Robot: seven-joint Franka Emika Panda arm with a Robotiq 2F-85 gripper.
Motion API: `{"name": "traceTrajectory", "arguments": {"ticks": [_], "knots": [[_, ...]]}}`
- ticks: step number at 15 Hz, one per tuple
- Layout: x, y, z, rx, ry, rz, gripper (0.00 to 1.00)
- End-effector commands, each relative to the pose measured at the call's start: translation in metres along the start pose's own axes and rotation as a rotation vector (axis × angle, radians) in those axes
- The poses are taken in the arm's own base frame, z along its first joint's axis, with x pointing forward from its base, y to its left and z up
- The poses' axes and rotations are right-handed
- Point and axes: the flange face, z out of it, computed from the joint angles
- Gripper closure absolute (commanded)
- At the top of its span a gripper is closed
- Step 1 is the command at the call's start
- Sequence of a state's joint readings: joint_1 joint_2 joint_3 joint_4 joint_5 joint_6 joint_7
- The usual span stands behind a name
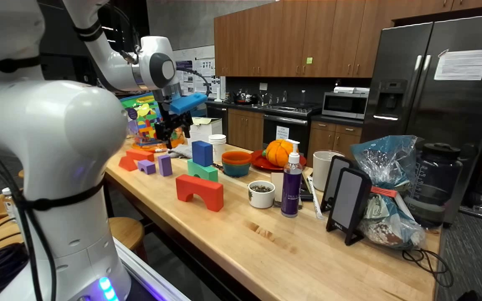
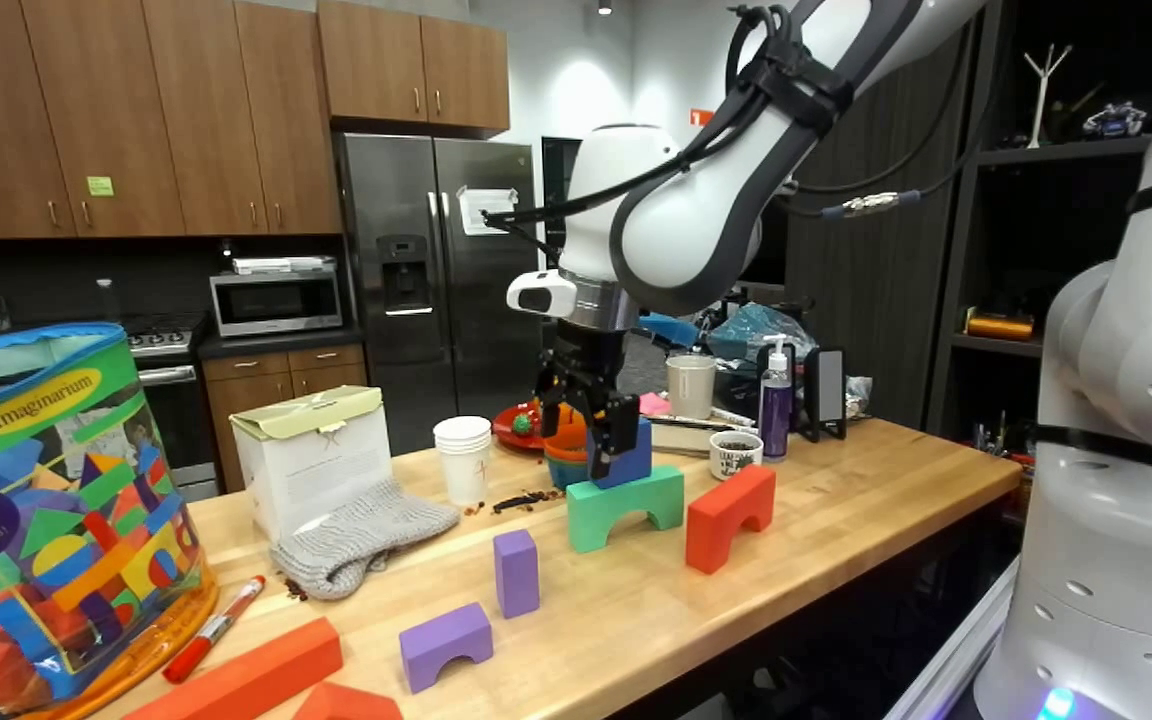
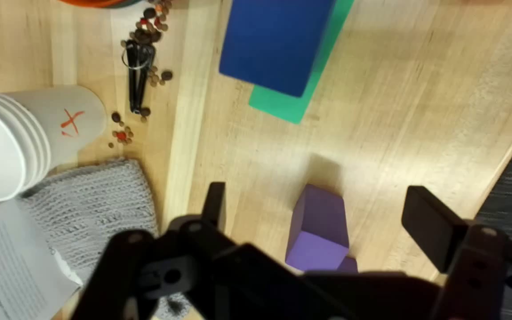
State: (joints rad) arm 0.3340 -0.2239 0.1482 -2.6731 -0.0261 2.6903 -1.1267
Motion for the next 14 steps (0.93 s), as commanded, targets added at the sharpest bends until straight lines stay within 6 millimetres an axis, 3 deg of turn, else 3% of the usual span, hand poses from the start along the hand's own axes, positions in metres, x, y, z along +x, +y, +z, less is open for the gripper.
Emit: {"name": "traceTrajectory", "arguments": {"ticks": [1,7,14], "knots": [[0.021,-0.016,0.006,0.007,-0.010,-0.078,0.00],[0.051,-0.046,0.027,0.040,-0.027,-0.211,0.00],[0.069,-0.054,0.044,0.010,-0.063,-0.330,0.00]]}}
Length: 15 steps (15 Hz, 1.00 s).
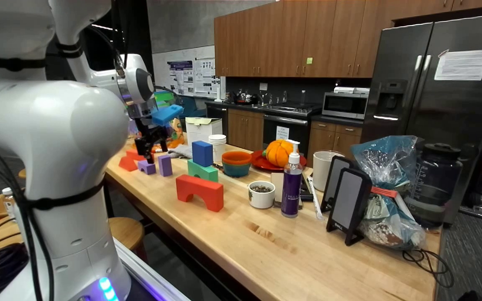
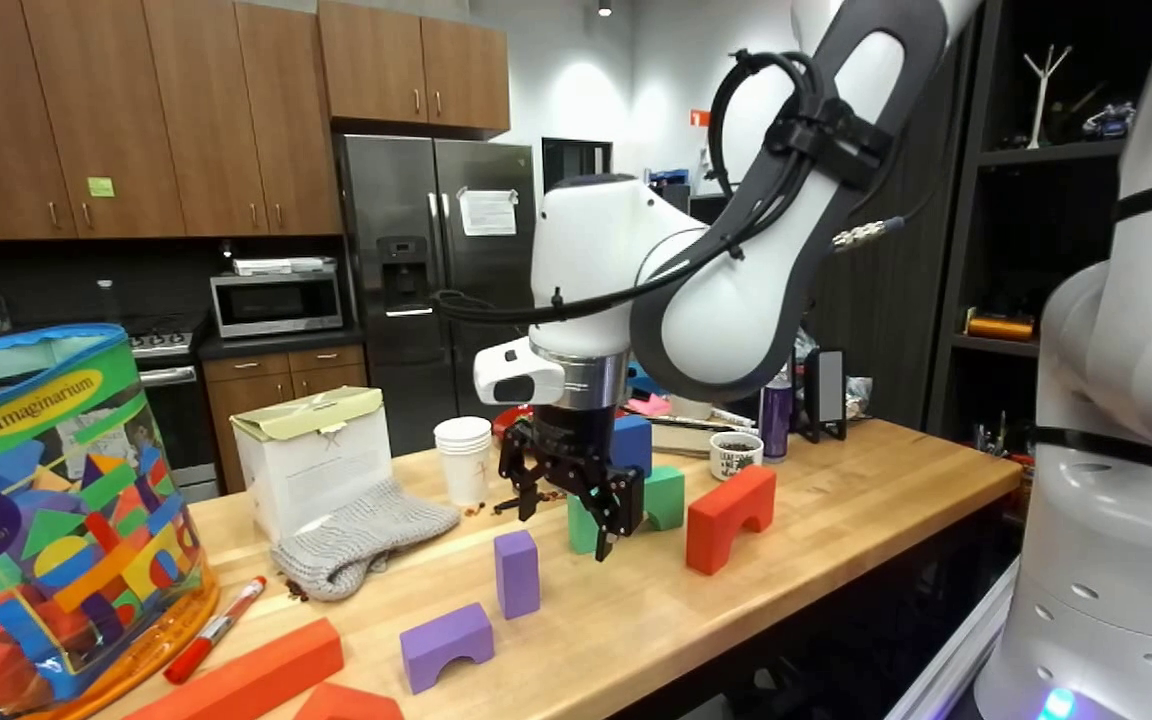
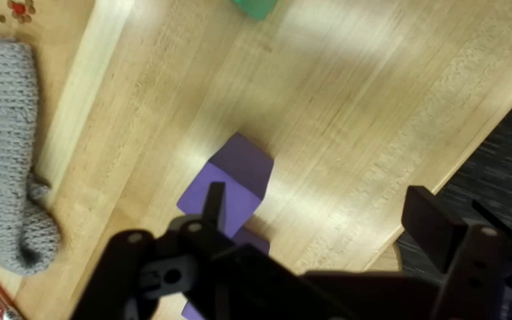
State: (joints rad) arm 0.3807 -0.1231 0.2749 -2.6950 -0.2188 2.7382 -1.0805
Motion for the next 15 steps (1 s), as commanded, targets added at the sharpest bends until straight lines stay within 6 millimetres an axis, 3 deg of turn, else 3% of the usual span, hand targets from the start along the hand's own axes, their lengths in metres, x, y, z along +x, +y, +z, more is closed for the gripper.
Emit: {"name": "traceTrajectory", "arguments": {"ticks": [1,9,15], "knots": [[0.005,0.004,0.003,-0.036,-0.020,-0.030,0.00],[0.017,0.020,-0.002,-0.065,-0.031,-0.051,0.00],[0.019,0.047,-0.003,-0.062,0.011,0.023,0.00]]}}
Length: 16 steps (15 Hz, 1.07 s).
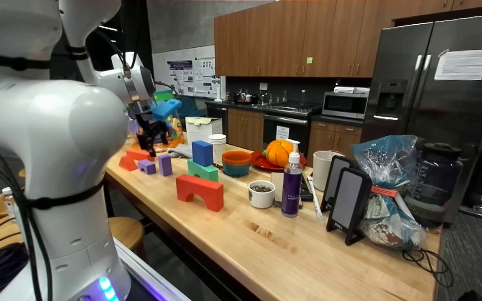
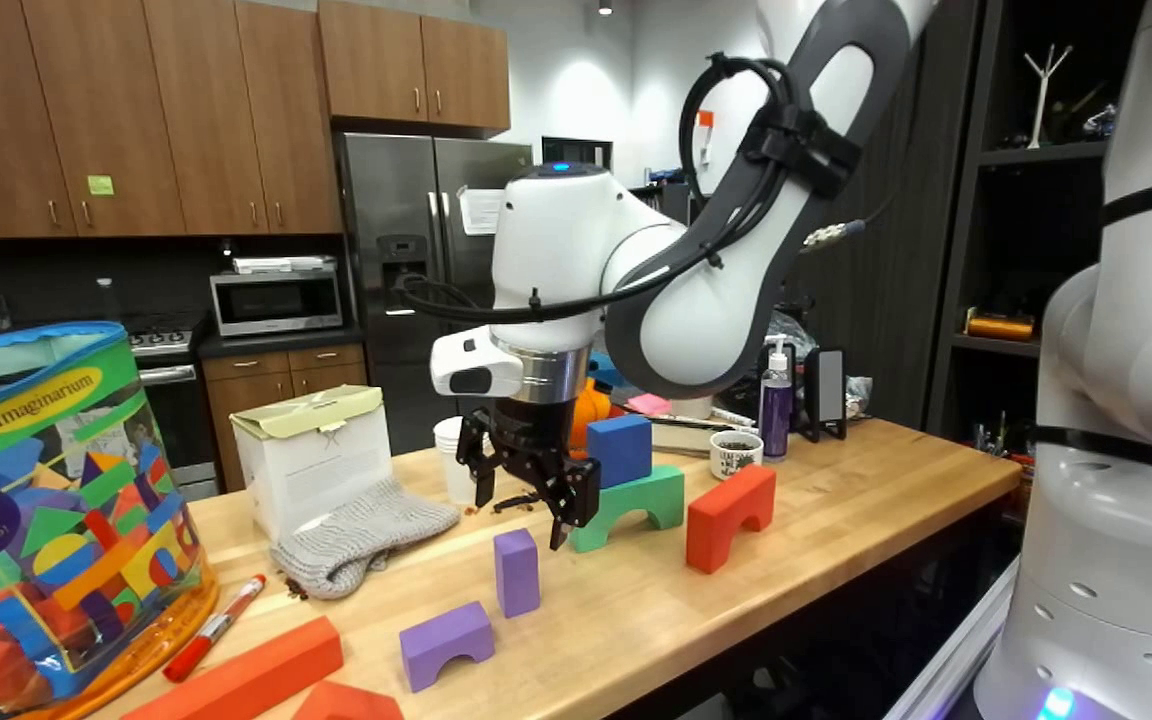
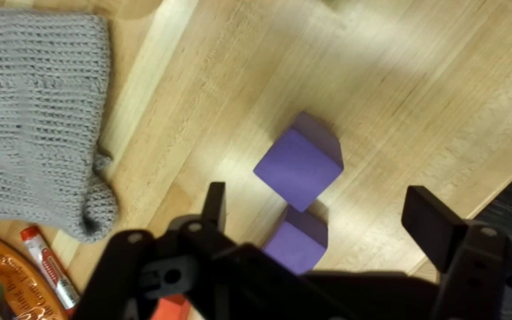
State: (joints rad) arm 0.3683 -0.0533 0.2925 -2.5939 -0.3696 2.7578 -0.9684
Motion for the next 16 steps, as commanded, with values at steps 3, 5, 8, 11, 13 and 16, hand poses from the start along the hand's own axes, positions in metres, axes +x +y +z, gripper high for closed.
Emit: {"name": "traceTrajectory", "arguments": {"ticks": [3,5,8,11,13,16], "knots": [[-0.005,0.026,0.011,0.035,0.042,0.126,0.00],[-0.005,0.029,0.022,0.076,0.070,0.157,0.00],[-0.003,0.031,0.038,0.135,0.102,0.196,0.00],[0.000,0.031,0.043,0.151,0.104,0.224,0.00],[0.000,0.031,0.044,0.154,0.099,0.231,0.00],[-0.003,0.030,0.044,0.155,0.085,0.255,0.00]]}}
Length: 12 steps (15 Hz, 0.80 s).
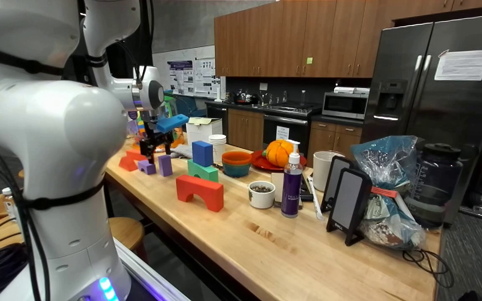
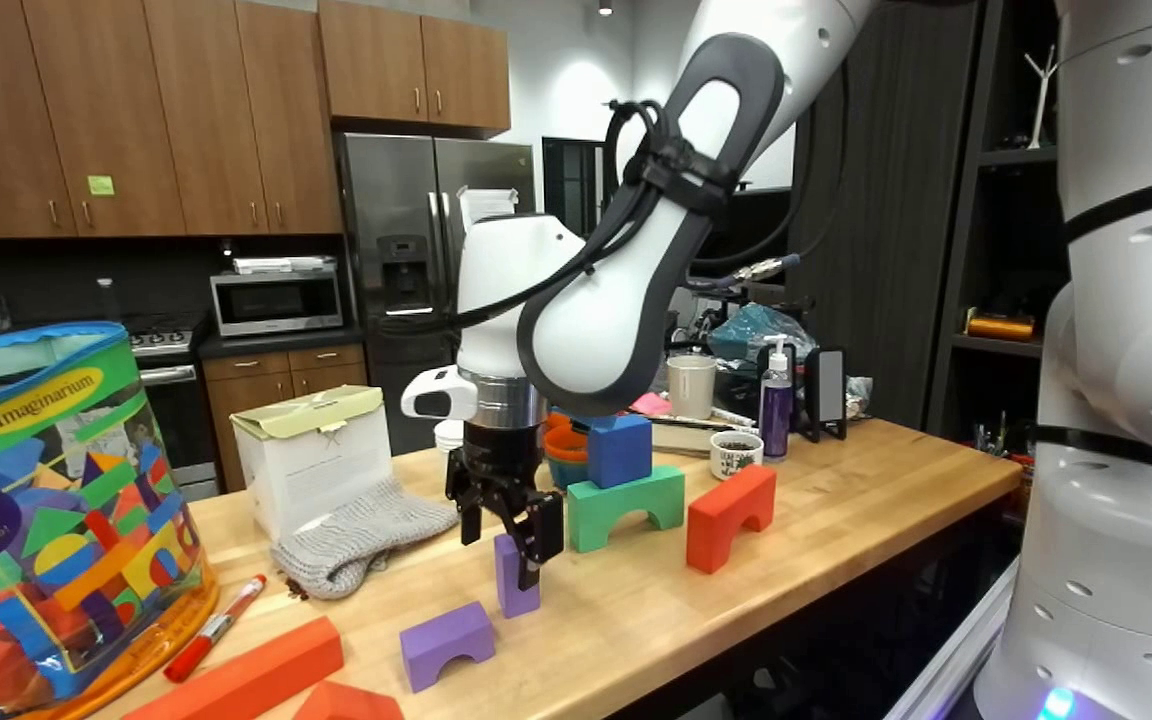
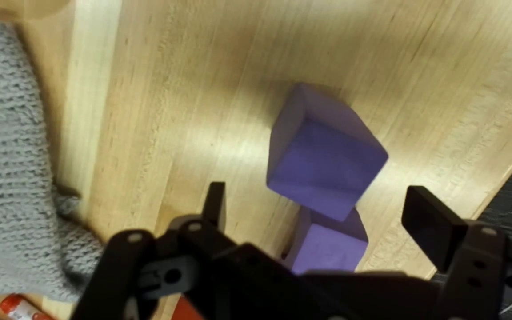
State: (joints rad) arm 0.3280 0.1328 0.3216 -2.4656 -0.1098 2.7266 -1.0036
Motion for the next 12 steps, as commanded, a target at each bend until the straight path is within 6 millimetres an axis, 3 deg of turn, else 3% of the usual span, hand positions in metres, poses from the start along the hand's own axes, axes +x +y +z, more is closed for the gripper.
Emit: {"name": "traceTrajectory", "arguments": {"ticks": [1,12], "knots": [[-0.004,0.002,-0.002,0.001,-0.017,0.050,0.00],[-0.011,-0.005,0.009,-0.054,-0.064,0.184,0.00]]}}
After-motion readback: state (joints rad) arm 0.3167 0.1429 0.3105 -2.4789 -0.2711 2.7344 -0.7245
